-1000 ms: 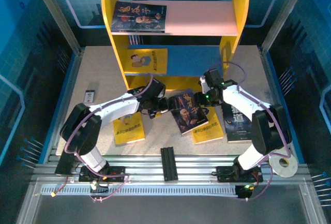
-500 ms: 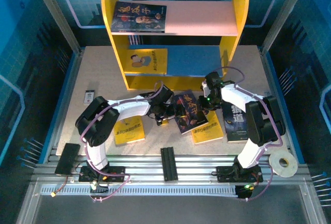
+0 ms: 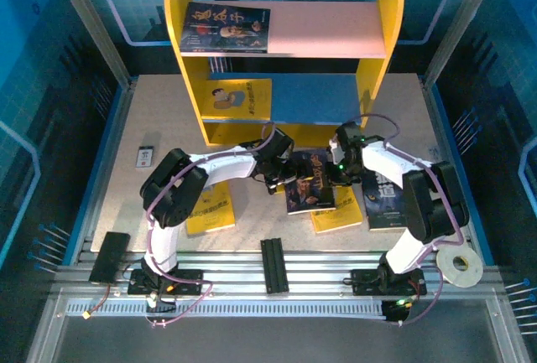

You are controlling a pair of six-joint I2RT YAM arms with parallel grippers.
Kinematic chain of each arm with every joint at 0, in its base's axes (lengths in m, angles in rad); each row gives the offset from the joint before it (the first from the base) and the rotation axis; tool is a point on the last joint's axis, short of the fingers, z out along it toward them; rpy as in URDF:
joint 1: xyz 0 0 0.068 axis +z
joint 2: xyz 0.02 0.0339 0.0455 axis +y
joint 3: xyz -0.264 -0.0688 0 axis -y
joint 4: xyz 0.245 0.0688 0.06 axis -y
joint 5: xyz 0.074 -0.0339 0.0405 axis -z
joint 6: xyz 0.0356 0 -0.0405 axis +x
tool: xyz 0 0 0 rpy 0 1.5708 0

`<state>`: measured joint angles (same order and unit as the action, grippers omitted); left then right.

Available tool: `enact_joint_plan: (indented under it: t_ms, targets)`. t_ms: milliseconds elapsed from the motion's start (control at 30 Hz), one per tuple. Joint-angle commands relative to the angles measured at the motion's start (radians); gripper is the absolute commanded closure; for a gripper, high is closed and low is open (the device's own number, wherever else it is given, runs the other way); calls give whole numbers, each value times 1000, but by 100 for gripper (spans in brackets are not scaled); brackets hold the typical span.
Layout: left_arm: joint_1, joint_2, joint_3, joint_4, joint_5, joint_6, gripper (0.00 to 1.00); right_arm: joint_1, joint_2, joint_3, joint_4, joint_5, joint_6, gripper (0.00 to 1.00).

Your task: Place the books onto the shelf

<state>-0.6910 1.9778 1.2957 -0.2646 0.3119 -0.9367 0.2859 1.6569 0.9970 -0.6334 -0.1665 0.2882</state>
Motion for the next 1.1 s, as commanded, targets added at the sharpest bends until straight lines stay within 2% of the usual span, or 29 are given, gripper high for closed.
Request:
enact_joint_plan:
  t_ms: [0,200,433,767,900,1000,1067]
  targets:
    - [-12,-30,66,111,84,7,5,18,-29,-32,-38,-59,0,72]
    - [-13,-130,33,119,73,9,5,23,-32,-35,-34,-57,-3,73]
    - [-36,-93,20,184,110,-31,7,34,-21,-32,-24,-53,2,74]
    - [-67,-60,121,-91,-25,124,13,48,-46,-32,-17,-47,14,73]
    - [-67,-74,138,-163,-97,166,16,46,-67,-43,-17,-35,18,64]
    - [-68,-63,145,-166,-97,172,23,42,-87,-58,-1,-41,25,53]
    - [-67,-46,156,-166,-85,171,29,39,-92,-63,8,-52,30,49]
